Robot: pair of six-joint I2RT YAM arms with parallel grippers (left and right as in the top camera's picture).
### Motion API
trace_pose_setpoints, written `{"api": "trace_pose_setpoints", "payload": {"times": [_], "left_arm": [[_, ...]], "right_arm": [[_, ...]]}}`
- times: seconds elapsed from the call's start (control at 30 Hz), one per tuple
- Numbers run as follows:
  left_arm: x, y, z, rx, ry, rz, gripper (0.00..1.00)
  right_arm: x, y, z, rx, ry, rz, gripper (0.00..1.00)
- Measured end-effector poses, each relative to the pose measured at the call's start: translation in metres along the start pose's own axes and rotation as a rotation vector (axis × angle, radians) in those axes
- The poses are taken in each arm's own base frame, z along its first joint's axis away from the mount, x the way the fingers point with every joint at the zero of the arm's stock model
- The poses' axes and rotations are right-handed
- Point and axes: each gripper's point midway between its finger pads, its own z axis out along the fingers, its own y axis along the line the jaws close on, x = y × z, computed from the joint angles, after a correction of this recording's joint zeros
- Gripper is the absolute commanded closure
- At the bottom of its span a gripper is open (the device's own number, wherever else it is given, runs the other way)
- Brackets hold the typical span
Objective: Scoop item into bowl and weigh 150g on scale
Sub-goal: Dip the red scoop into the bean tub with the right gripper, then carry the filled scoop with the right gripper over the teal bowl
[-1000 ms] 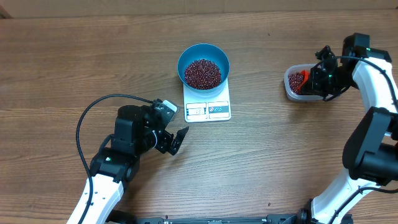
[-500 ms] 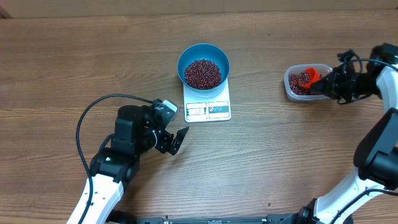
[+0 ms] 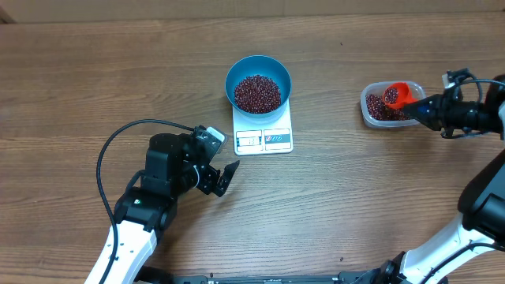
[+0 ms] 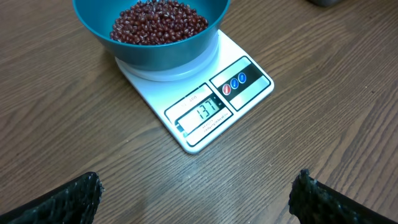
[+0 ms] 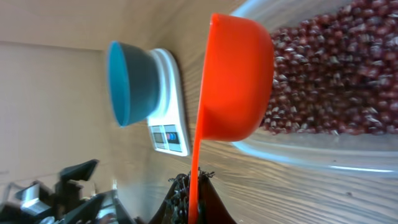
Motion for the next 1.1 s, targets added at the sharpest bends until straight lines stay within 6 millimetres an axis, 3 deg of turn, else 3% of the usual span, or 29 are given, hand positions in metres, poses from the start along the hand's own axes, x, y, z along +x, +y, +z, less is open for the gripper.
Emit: {"api": "trace_pose_setpoints", "payload": {"times": [0.2,0.4,0.77,1.1], "left_arm": [[0.0,0.0,0.0,0.0,0.0,0.0,0.0],[0.0,0.0,0.0,0.0,0.0,0.0,0.0],[0.0,0.0,0.0,0.0,0.0,0.0,0.0],[0.0,0.0,0.0,0.0,0.0,0.0,0.01]], "right_arm": [[0.0,0.018,-0.004,-0.107,-0.026,-0.037,0.96],[0.004,0.04,0.012,-0.172,0.006,-0.067,0.96],[0.029,0.108,0.078,-0.275,0.181,-0.212,0.96],[0.037,0.161,0.143,-0.271,0.266,-0.368,0.96]]}}
